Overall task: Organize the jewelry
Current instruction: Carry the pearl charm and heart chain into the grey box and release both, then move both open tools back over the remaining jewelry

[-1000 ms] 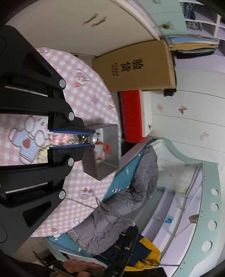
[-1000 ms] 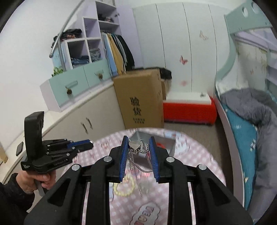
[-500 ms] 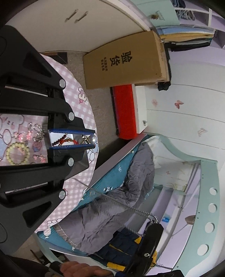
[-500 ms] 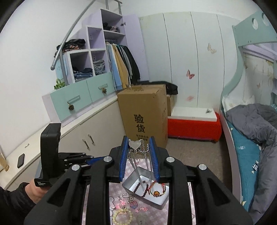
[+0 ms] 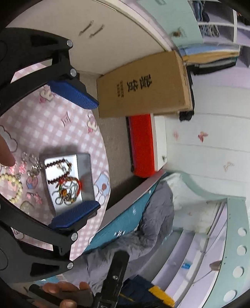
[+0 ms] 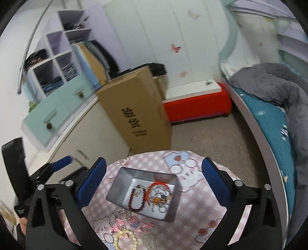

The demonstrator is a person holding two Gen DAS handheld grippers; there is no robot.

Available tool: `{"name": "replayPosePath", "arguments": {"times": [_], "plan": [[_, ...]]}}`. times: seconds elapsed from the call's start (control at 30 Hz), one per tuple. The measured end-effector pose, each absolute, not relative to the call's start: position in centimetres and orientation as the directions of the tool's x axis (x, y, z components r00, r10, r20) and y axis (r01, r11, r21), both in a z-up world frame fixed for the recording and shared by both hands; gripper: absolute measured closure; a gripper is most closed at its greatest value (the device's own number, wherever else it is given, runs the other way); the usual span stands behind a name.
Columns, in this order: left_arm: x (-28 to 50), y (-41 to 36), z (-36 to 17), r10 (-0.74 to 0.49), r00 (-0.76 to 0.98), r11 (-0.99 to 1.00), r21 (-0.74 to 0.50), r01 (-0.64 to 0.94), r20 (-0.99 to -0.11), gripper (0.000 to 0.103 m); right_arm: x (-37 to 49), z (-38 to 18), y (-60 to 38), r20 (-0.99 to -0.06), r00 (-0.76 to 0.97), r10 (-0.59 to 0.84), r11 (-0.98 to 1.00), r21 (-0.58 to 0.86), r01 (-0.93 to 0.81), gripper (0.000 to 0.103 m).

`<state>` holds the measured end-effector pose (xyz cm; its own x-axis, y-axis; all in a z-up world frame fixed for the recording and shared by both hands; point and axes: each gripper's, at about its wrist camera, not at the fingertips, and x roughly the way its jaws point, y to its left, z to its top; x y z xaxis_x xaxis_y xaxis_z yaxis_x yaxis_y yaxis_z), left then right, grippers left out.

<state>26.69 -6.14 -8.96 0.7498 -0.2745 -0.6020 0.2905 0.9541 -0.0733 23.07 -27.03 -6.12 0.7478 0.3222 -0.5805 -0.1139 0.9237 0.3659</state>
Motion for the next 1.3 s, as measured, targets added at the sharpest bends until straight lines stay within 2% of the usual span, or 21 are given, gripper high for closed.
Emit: {"name": "replayPosePath", "arguments": {"times": [0.27,0.63,0.87,1.3], "plan": [[23.3,-3.5,-7.7,-0.224,0.799,0.973,-0.084,0.214,-0.558,0.010,20.4,-5.9,-28.3,-0.558,0.797,0.232,0.939,0.341,-0.034,0.008],[19.3,-0.7,-6.5,-0.212,0.825,0.977,-0.116,0.177,-0.523,0.010,17.1,-3.9,-27.3,-0.516,0.833,0.201,0.956,0.289,-0.052,0.008],[16.6,-0.6,-6.3,-0.192,0.842,0.981,-0.083,0.174,-0.504,0.010,14.7,-2.8,-26.2,-0.497,0.847,0.188,0.968,0.240,-0.073,0.008],[14.5,-0.2,-9.8,-0.203,0.797,0.979,-0.091,0.184,-0.569,0.010,10.7,-5.2,-25.1,-0.544,0.826,0.144,0.982,0.184,-0.050,0.008]]}}
